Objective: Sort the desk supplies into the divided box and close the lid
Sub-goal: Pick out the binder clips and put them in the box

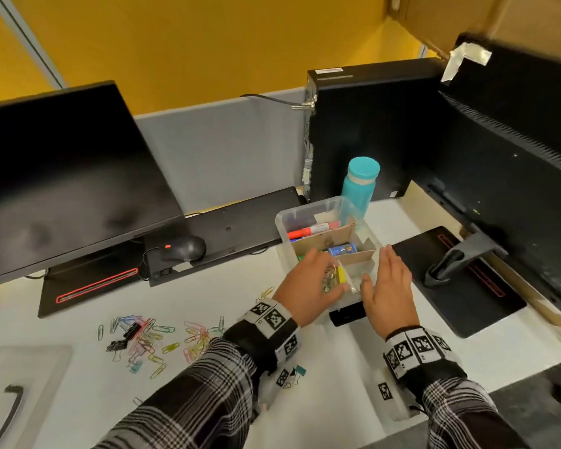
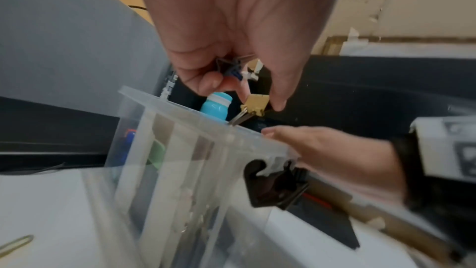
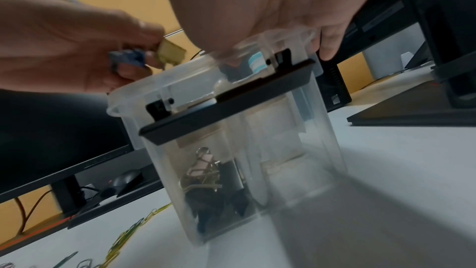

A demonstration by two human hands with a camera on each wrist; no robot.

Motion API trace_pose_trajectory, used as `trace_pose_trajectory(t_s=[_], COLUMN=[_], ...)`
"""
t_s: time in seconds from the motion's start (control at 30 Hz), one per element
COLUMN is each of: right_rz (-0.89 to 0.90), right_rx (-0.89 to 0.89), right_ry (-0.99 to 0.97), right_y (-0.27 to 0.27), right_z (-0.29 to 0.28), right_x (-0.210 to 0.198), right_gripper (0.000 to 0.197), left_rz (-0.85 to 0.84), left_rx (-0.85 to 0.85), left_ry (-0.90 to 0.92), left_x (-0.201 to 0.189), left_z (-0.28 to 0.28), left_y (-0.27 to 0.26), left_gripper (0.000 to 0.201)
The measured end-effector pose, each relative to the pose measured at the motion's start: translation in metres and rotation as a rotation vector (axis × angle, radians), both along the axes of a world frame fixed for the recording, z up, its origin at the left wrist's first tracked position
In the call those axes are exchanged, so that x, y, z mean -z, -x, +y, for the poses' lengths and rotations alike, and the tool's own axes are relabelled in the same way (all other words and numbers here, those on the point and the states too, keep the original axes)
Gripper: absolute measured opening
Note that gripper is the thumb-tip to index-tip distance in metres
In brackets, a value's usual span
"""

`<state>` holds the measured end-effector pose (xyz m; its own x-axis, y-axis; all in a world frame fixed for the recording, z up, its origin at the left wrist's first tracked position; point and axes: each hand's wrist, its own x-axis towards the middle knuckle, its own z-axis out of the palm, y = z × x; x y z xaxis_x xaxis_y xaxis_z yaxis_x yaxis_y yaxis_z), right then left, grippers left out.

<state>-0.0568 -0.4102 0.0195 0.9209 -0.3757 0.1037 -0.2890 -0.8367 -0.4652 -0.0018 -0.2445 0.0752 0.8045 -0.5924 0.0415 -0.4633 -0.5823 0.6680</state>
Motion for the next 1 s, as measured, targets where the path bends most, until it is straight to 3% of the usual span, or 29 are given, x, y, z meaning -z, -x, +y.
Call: trace_pose_trajectory(t_s=[0.17,0.27,0.37,0.47,0.53,0.63,0.7,0.77,0.87,1.0], right_rz=[0.005,0.018,0.041,-0.007,-0.148,-0.360,-0.279,-0.048,0.181,0.271], right_rx=[-0.005,-0.019,-0.017,-0.034,-0.186,-0.599,-0.855,-0.972,-1.004,-0.991], right_ry=[-0.004,0.001,0.003,0.058,0.106,0.171,0.205,0.217,0.243,0.236], right_y=[0.000,0.001,0.001,0.007,0.017,0.038,0.048,0.053,0.052,0.046], right_z=[-0.001,-0.002,-0.003,0.007,0.024,0.060,0.078,0.087,0.088,0.092], right_x=[0.001,0.001,0.000,-0.011,-0.024,-0.026,-0.007,0.021,0.056,0.066], right_gripper=[0.062,0.062,0.063,0.065,0.060,0.039,0.037,0.045,0.052,0.054], left_rz=[-0.153,-0.072,-0.061,-0.104,-0.129,-0.047,0.052,0.168,0.284,0.163], left_rx=[0.167,0.275,0.305,0.153,0.036,-0.066,0.000,0.098,0.214,0.346], left_ry=[-0.393,-0.535,-0.416,-0.191,-0.081,-0.084,-0.172,-0.232,-0.318,-0.430], left_x=[0.008,-0.003,-0.022,-0.028,-0.021,0.009,0.035,0.057,0.077,0.087], left_z=[-0.017,-0.015,0.000,0.033,0.063,0.108,0.133,0.152,0.166,0.166], left_y=[-0.014,-0.024,-0.032,-0.030,-0.024,-0.003,0.017,0.036,0.053,0.064], left_gripper=[0.039,0.039,0.031,0.026,0.028,0.029,0.029,0.032,0.038,0.028])
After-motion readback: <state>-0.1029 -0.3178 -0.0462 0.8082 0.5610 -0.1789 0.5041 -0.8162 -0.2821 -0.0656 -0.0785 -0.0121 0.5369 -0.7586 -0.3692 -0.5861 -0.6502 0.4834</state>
